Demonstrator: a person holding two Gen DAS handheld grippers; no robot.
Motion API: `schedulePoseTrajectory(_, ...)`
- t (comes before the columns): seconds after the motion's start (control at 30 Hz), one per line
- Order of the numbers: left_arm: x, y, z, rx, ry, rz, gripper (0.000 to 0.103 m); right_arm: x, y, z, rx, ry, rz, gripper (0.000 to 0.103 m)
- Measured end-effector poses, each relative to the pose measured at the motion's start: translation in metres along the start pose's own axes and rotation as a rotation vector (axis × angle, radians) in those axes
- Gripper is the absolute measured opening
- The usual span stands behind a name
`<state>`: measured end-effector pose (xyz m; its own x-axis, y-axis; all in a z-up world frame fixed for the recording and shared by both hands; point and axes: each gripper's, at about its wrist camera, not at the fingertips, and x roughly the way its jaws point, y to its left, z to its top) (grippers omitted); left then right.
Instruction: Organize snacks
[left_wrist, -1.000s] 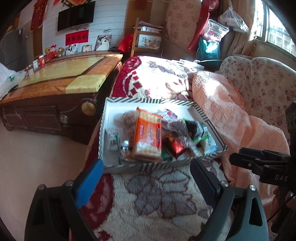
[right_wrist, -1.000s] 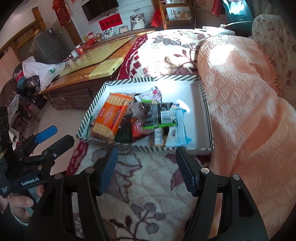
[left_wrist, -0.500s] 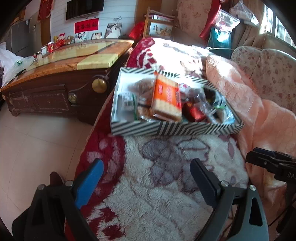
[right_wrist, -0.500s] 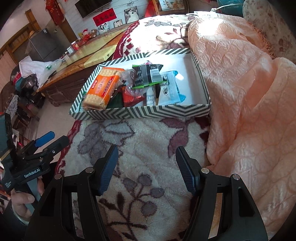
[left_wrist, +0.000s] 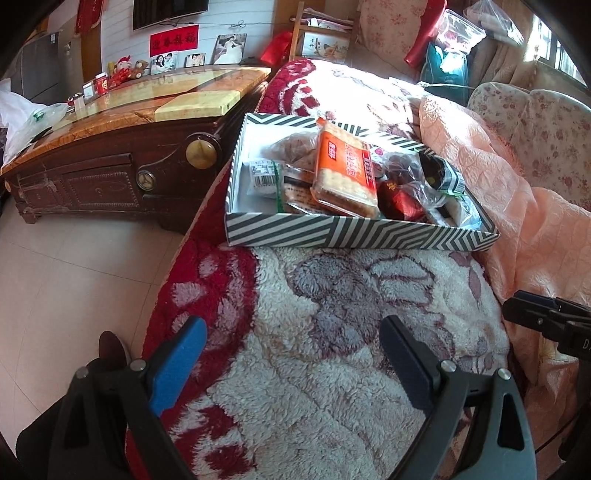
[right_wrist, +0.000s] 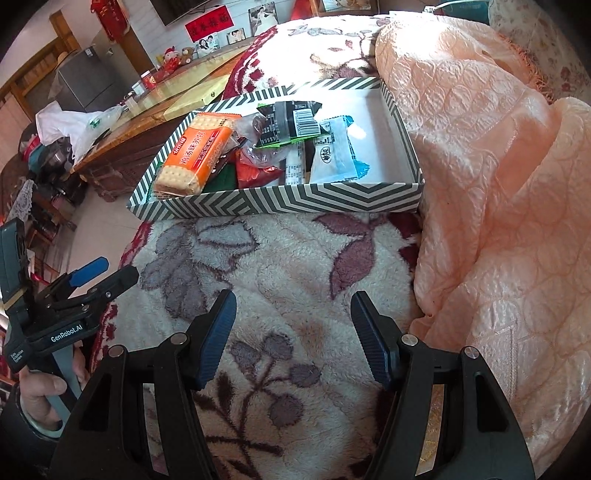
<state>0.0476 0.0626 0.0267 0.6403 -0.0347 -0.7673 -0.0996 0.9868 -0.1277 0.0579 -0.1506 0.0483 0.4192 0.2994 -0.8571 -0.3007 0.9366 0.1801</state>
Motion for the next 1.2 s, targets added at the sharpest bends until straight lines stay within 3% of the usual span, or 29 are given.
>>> schedulePoseTrajectory(0.5,0.005,-0.002,-0.003,0.008,0.019,-0.006,0.096,0.004,0.001,-0.002,-0.006,0.015,0.001,0.065)
schedulePoseTrajectory(0.63,0.005,-0.004,0.000,0.016,0.020,0.011,0.096,0.005,0.001,-0.002,-0.002,0.015,0.000,0.070)
schedulePoseTrajectory(0.97,0.000,-0.009,0.003,0.023,-0.005,0.035,0.096,0.001,0.007,0.001,0.014,-0.014,-0.008,0.070)
schedulePoseTrajectory(1.2,-0.011,-0.016,0.012,0.059,-0.073,0.114,0.096,0.005,0.026,0.000,-0.007,-0.053,-0.042,0.070)
